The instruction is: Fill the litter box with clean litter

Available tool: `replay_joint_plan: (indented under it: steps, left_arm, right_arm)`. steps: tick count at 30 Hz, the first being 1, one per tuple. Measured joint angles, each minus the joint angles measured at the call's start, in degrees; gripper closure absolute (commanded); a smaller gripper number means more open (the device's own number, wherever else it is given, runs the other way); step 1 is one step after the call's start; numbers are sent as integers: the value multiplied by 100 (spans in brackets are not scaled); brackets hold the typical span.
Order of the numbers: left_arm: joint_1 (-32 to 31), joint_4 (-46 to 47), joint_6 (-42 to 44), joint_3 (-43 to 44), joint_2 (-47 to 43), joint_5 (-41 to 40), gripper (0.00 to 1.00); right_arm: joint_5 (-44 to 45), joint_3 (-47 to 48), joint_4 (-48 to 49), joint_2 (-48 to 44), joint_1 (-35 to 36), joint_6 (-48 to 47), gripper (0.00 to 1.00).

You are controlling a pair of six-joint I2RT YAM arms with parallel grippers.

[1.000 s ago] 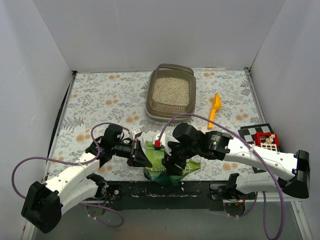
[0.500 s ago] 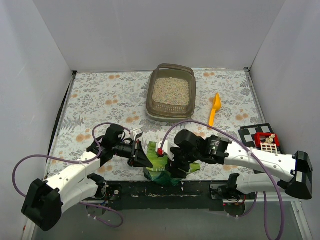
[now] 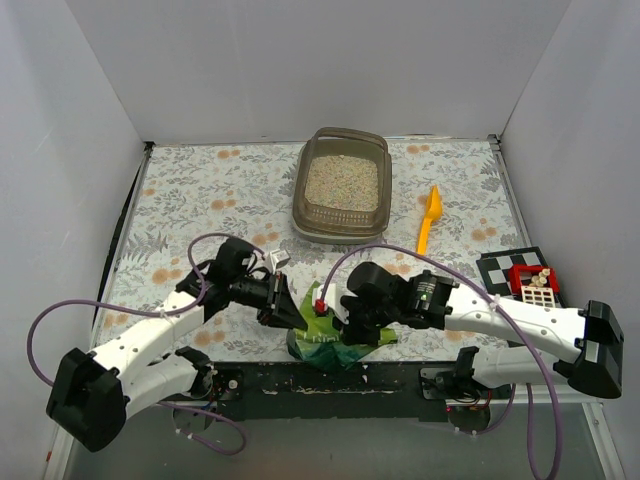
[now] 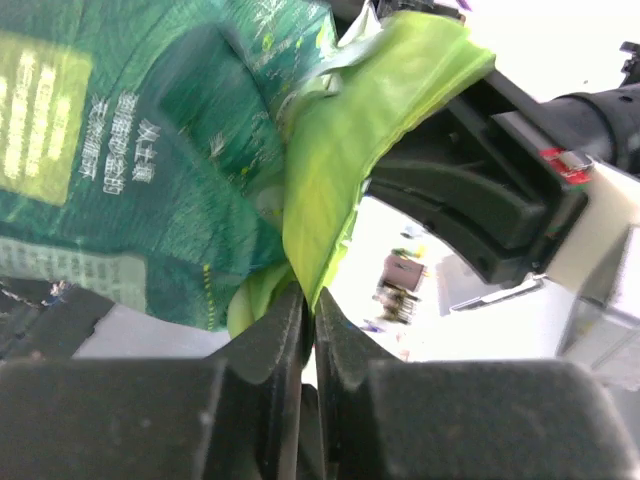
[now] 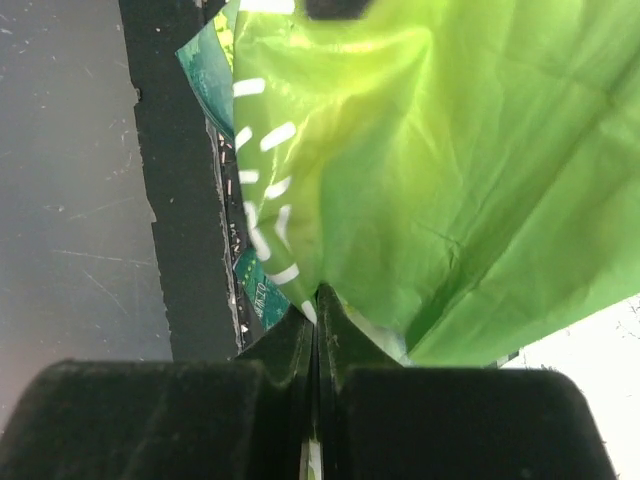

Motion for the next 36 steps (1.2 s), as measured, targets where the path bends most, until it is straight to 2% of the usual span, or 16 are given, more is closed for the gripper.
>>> replay_joint_plan:
  steps: [2,5,8,10,17,21,25,30,36]
  left_arm:
    - [-20,-614,470,588,142,-422,83]
    - [-4,-1499,1259,1956,334,-1438,81]
    - [26,-1718,1945,3150,289,-2229,82]
    - [28,-1617,2247,3449,122,-2334,82]
    - [-468,-1215,2767,2938,-153,-1812,69]
    - [-1189,-1093,3283,2730,87,-1812,57]
    - [-1700,-793,3823,2450,42,-1862,49]
    - [-1917,-431,4358,2197,39,-2090,44]
    - [-2135,466,4658,1530,28,-2505,35]
  right_arm:
    - [24,61,-39,70,-37,2,99]
    - [4,144,-181,116,-131,9,99]
    - [-107,295,-345,153,-328,4,99]
    - [-181,433,-501,175,-479,-9,99]
    - [-636,955,-1196,354,-1069,-367,99]
    - [-898,1073,-1532,396,-1425,-627,99]
    - [-986,1097,-1735,396,-1558,-741,99]
    - [-1036,1097,-1784,385,-1578,-723,99]
    - [-1025,1045,-1777,251,-1591,-673,99]
